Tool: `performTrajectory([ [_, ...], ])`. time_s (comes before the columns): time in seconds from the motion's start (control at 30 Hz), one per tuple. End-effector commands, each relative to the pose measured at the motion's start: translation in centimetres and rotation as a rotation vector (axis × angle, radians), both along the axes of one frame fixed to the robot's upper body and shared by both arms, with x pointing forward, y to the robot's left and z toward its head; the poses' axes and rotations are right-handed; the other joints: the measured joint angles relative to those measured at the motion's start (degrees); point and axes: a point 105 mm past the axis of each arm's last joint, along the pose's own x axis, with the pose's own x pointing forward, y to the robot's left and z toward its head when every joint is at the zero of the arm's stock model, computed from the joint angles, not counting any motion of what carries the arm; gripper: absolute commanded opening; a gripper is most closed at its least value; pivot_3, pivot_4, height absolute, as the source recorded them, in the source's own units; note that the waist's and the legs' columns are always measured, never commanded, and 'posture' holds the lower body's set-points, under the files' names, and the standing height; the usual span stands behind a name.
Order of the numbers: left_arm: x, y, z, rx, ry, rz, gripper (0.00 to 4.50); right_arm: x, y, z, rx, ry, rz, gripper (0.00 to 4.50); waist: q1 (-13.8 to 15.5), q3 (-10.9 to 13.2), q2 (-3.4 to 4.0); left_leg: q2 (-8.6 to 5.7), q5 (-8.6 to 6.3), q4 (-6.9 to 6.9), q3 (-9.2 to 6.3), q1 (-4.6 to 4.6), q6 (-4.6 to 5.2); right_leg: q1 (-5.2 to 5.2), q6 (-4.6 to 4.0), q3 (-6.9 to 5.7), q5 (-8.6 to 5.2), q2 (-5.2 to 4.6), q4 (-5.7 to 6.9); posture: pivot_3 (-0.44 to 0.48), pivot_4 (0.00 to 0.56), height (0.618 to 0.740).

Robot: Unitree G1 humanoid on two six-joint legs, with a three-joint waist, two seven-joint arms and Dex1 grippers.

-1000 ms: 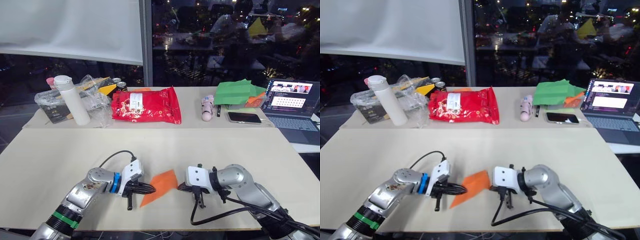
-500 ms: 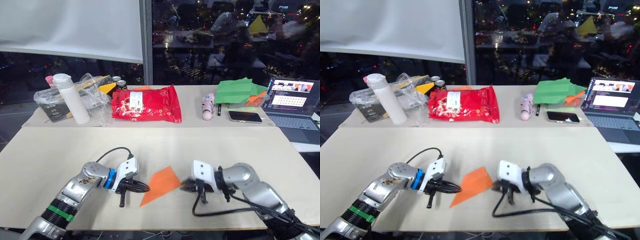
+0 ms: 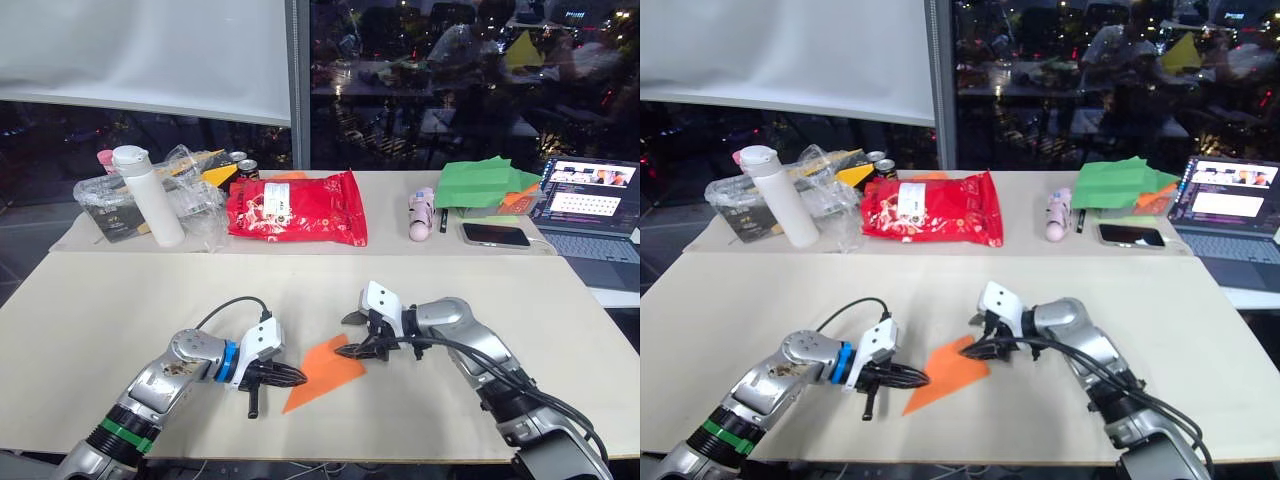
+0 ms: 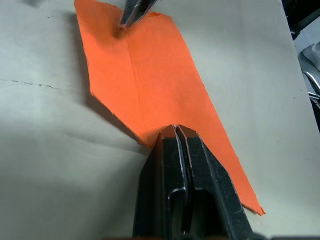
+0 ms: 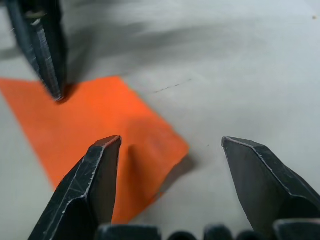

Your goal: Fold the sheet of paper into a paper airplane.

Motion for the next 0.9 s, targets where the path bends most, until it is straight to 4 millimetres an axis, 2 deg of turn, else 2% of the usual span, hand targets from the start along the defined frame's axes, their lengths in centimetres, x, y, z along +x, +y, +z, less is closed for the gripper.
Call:
performTrajectory([
  [0.03, -0.4, 0.7, -1.6, 0.064, 0.044, 0.032, 0.00, -0.2, 0.6, 0.9, 0.036, 0.027, 0.079, 3.63, 0.05, 0.00, 0.00, 0.00, 0.00, 0.00, 0.00, 0.00, 0.00, 0.00, 0.00, 0.00, 0.00, 0.00, 0.00, 0.000, 0.150, 0.712],
  [0.07, -0.4, 0.7, -1.6, 0.065, 0.042, 0.035, 0.00, -0.4, 0.6, 0.9, 0.030, 0.036, 0.105, 3.63, 0.04, 0.00, 0.01, 0.00, 0.00, 0.00, 0.00, 0.01, 0.00, 0.01, 0.00, 0.00, 0.00, 0.00, 0.00, 0.000, 0.150, 0.712],
  [0.1, -0.4, 0.8, -1.6, 0.064, 0.040, 0.039, 0.00, -0.7, 0.6, 1.0, 0.020, 0.046, 0.137, 3.40, 0.02, 0.00, 0.02, 0.00, 0.00, 0.00, 0.00, 0.01, 0.00, 0.02, 0.00, 0.00, 0.00, 0.00, 0.00, 0.000, 0.150, 0.712],
  [0.43, -0.1, 1.0, -1.6, 0.053, 0.027, 0.087, 0.00, -2.6, 0.2, 1.2, 0.020, 0.039, 0.185, 0.01, -0.07, -0.01, 0.04, 0.01, 0.00, -0.02, 0.00, 0.03, 0.00, 0.01, 0.01, 0.00, -0.01, 0.01, 0.02, 0.000, 0.150, 0.712],
  [0.53, 0.3, 0.5, -1.2, 0.024, 0.008, 0.106, 0.00, -3.3, 0.4, 1.5, 0.062, 0.032, 0.158, 0.01, 0.05, -0.02, 0.05, 0.00, 0.00, 0.00, 0.00, 0.02, 0.00, 0.01, 0.01, 0.00, -0.01, 0.00, 0.01, 0.000, 0.150, 0.712],
  [0.63, 0.9, 0.1, -0.2, -0.040, -0.001, 0.153, 0.00, -3.5, -0.3, 1.3, 0.069, 0.007, 0.085, 0.01, 0.10, -0.02, 0.04, 0.00, 0.00, 0.03, -0.01, 0.00, 0.00, -0.01, 0.01, 0.00, -0.01, 0.01, 0.03, 0.000, 0.150, 0.712],
  [0.77, 0.4, 1.0, -0.7, -0.028, 0.005, 0.185, 0.00, -3.0, -1.7, 0.3, 0.065, -0.027, -0.102, 0.01, 0.09, -0.02, 0.04, 0.00, 0.00, 0.01, -0.01, -0.04, 0.00, -0.06, 0.02, 0.00, -0.01, 0.00, 0.02, 0.000, 0.150, 0.712],
  [0.9, 0.4, 1.2, -0.6, -0.032, 0.003, 0.195, 0.00, -3.1, -2.6, 0.5, 0.084, -0.047, -0.212, 0.01, 0.21, -0.01, 0.04, 0.00, 0.00, 0.01, 0.00, -0.05, -0.01, -0.12, 0.01, 0.01, -0.01, -0.01, 0.01, 0.000, 0.150, 0.712],
])
